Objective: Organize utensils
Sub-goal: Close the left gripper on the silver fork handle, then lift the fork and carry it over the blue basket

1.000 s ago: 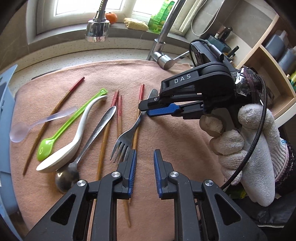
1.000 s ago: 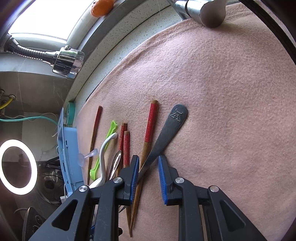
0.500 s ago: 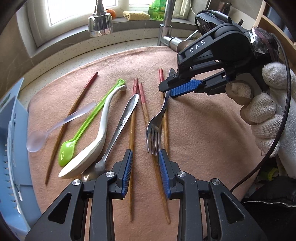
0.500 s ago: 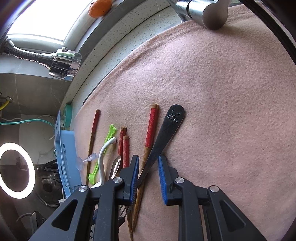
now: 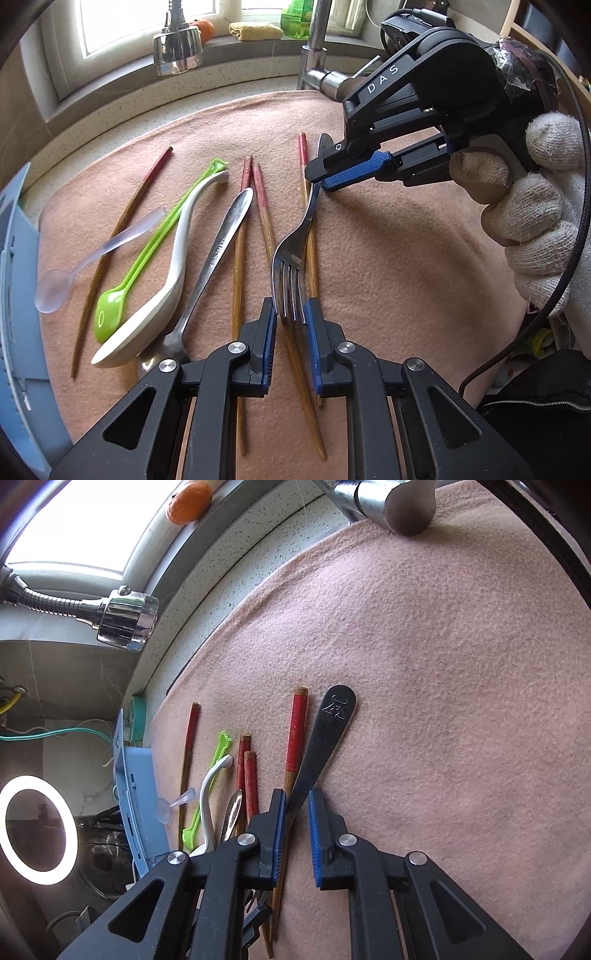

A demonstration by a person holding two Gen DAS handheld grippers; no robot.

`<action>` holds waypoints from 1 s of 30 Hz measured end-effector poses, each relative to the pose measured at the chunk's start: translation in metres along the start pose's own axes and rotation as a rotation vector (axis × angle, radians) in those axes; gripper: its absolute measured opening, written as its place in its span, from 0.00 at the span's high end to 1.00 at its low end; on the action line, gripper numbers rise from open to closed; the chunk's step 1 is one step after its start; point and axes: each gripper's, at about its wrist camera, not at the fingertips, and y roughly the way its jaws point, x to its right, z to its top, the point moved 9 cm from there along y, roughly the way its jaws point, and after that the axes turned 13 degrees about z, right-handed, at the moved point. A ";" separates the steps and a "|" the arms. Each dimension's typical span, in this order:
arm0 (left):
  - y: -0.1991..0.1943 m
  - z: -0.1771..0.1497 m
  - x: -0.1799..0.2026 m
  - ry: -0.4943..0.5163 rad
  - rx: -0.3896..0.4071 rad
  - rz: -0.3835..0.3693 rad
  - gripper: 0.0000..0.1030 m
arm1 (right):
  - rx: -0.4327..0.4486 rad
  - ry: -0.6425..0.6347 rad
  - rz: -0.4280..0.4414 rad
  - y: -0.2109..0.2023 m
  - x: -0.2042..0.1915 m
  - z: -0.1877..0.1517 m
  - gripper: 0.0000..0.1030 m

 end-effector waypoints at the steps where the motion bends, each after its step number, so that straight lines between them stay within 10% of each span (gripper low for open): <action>1: -0.002 0.000 -0.002 -0.013 0.004 -0.002 0.92 | 0.002 0.002 0.004 -0.001 -0.001 0.000 0.89; 13: -0.012 -0.001 -0.012 -0.052 0.026 -0.010 0.94 | -0.024 -0.038 0.029 0.003 -0.022 -0.008 1.00; 30: -0.020 0.001 -0.007 -0.054 0.043 -0.027 0.94 | -0.076 -0.002 0.020 0.018 -0.023 -0.018 0.83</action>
